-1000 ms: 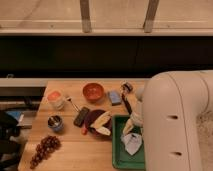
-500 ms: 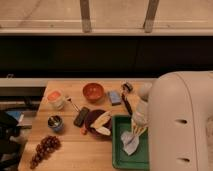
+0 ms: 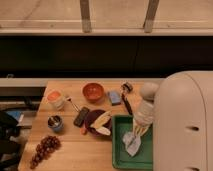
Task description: Wipe tray with towel
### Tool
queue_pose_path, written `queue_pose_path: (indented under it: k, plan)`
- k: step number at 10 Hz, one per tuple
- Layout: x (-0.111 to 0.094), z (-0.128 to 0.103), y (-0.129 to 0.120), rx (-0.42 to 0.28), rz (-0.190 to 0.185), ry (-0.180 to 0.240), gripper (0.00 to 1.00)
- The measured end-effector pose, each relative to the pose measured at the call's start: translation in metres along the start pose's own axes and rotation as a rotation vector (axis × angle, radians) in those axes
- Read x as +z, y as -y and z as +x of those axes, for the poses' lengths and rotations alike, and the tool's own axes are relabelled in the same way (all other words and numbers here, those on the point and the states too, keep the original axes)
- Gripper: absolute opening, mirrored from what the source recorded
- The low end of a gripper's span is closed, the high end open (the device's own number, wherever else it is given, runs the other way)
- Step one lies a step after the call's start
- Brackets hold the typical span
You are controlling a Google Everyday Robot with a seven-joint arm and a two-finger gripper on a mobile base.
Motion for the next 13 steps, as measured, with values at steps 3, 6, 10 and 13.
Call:
queue_pose_path:
  k: [3,6,10,13]
  plan:
    - [-0.021,-0.007,0.044,0.096,-0.015,0.052,0.0]
    - [-0.042,-0.015,0.067,0.132,-0.023,0.117,0.0]
    - [-0.057,-0.023,0.024,0.072,-0.051,0.173,0.0]
    - [-0.059,-0.023,-0.036,-0.006,-0.101,0.18,0.0]
